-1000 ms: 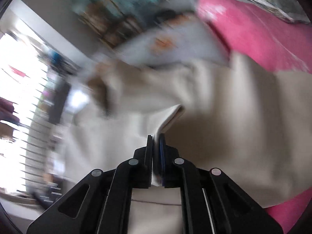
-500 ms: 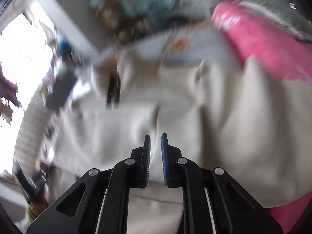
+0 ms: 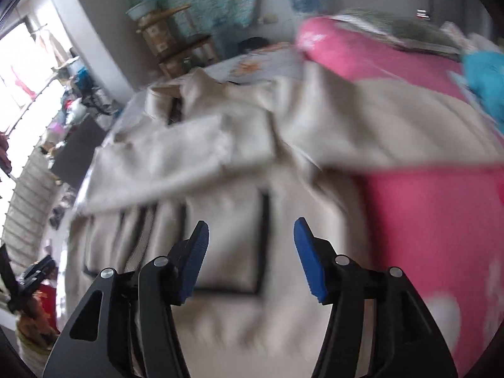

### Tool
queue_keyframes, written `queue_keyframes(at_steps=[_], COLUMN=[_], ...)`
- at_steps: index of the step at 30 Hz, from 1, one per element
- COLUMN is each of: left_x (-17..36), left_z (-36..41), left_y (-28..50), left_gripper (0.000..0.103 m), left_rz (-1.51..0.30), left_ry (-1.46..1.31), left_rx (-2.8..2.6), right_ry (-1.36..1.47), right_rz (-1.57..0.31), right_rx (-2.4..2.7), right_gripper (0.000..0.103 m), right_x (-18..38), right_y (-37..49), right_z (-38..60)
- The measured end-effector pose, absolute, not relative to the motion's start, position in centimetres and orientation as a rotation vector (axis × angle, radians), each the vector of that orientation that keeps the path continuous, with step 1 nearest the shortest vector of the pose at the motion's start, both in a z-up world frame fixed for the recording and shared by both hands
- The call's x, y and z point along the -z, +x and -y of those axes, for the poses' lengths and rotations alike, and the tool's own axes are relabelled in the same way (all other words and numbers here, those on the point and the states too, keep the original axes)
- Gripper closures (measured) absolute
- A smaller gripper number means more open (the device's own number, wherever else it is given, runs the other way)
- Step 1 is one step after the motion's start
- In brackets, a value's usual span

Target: Fold large clothes

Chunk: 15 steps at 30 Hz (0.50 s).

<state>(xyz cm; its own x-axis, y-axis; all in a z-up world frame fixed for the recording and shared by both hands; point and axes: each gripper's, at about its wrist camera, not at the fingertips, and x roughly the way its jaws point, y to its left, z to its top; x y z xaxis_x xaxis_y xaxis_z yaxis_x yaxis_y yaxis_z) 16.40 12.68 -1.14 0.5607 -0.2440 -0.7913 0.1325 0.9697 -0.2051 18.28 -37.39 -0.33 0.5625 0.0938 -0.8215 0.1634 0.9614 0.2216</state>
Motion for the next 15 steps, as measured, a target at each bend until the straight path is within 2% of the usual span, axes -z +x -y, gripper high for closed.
queue_keyframes(at_steps=[7, 10, 15], left_x=[3.0, 4.3, 4.3], left_z=[-12.4, -12.2, -11.4], left_y=[10.8, 9.9, 9.4], left_gripper=[0.046, 0.057, 0.058], left_rz=[-0.989, -1.023, -1.005], left_ry=[-0.225, -0.236, -0.210], left_rx=[0.188, 0.160, 0.135], right_ry=[0.344, 0.340, 0.303], right_rz=[-0.954, -0.962, -0.961], right_rx=[0.207, 0.225, 0.211], right_gripper=[0.048, 0.048, 0.048], right_x=[2.2, 3.2, 4.0], right_y=[8.1, 6.8, 6.5], right_z=[40.2, 40.4, 39.5])
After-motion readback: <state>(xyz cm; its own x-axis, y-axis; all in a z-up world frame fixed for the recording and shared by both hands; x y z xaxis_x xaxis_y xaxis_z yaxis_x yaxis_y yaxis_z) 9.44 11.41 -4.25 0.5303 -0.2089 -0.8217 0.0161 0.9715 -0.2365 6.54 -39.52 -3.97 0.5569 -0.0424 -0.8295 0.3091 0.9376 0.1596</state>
